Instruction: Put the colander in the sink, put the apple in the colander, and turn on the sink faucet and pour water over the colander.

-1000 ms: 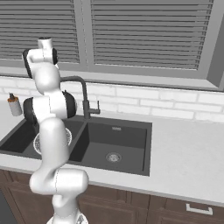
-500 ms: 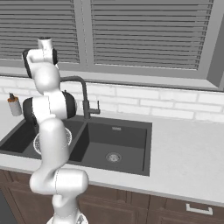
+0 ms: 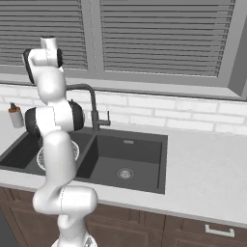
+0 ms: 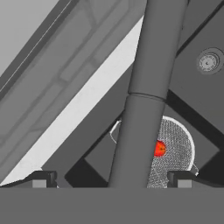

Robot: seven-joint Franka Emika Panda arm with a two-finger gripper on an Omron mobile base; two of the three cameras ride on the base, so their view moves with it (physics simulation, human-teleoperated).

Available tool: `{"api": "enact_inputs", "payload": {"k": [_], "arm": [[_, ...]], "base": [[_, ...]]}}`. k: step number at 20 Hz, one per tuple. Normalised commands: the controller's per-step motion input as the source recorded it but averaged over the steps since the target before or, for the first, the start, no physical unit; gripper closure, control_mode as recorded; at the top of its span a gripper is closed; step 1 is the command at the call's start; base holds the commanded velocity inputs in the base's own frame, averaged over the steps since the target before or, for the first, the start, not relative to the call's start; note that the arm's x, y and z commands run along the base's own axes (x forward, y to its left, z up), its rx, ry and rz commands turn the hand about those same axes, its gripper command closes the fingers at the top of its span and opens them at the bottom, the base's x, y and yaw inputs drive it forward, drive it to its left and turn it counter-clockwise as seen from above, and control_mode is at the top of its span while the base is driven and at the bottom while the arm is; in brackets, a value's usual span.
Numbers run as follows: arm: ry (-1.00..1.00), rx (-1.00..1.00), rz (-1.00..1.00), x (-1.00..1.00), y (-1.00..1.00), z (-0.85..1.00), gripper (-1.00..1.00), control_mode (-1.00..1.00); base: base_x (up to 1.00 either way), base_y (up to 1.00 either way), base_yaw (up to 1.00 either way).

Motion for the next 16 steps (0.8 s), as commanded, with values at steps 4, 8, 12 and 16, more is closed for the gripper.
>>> {"api": "enact_inputs", "payload": {"k": [4,8,12,16], "arm": [[0.11,0.02,0.00,-0.37,0.00,0.25,-1.00,-1.00],[0.05,0.07,0.00,-0.52,0.00,0.23,-1.00,-1.00],[0.02,0.03,0.00,-0.55,-0.02,0.28,-1.00,-1.00],[0.04,0.00,0.00,-0.69,-0.10,0.19,-1.00,-1.00]], "base": [[0.00,0.00,0.00],[0.00,0.00,0.00],[0.00,0.00,0.00],[0.00,0.00,0.00]]}}
